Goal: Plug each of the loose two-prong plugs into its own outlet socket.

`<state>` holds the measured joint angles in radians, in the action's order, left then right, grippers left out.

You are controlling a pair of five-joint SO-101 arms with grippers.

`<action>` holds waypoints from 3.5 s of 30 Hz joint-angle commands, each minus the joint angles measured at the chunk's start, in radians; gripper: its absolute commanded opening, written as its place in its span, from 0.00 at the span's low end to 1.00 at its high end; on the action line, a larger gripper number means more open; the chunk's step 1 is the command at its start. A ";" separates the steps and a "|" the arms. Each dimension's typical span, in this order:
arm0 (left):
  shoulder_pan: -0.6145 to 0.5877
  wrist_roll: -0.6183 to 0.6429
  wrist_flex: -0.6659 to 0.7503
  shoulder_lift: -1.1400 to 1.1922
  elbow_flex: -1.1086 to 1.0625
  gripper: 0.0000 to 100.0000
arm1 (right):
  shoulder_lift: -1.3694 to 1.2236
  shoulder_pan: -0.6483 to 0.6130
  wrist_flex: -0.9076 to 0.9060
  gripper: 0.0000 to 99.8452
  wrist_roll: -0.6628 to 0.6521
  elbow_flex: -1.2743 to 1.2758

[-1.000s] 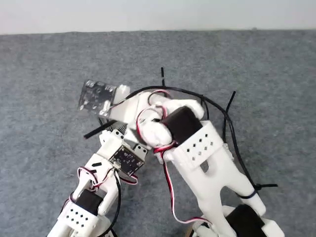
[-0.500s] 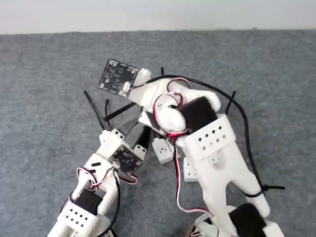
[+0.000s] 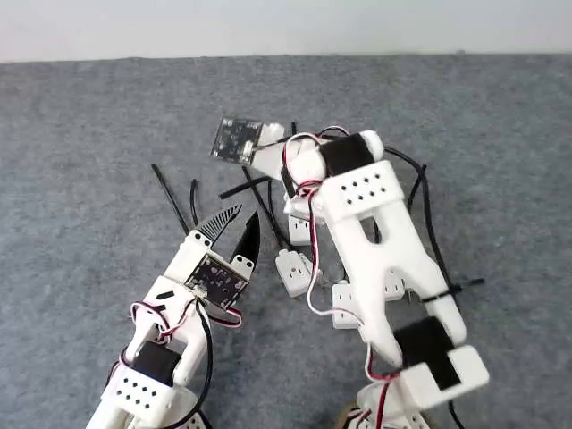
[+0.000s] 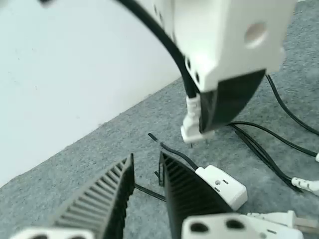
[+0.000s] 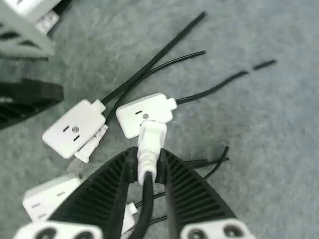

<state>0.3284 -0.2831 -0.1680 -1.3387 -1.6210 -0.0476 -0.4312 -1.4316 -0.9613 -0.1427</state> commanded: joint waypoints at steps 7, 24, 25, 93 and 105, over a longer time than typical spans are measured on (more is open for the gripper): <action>-0.002 0.014 -0.002 0.002 0.035 0.09 | -0.125 0.018 -0.048 0.01 -0.218 -0.031; 0.002 0.014 -0.002 0.003 0.035 0.09 | -0.386 0.053 -0.108 0.01 -0.282 -0.295; 0.002 0.014 -0.002 0.003 0.035 0.09 | -0.400 0.054 -0.117 0.01 -0.282 -0.319; 0.000 0.012 -0.002 0.003 0.035 0.09 | -0.579 0.035 -0.142 0.01 -0.321 -0.433; 0.000 0.012 -0.002 0.003 0.035 0.09 | -0.599 0.036 -0.127 0.01 -0.321 -0.450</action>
<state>0.3284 -0.2831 -0.1680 -1.3387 -1.6210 -0.6582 -0.3989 -1.5620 -1.2697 -0.5600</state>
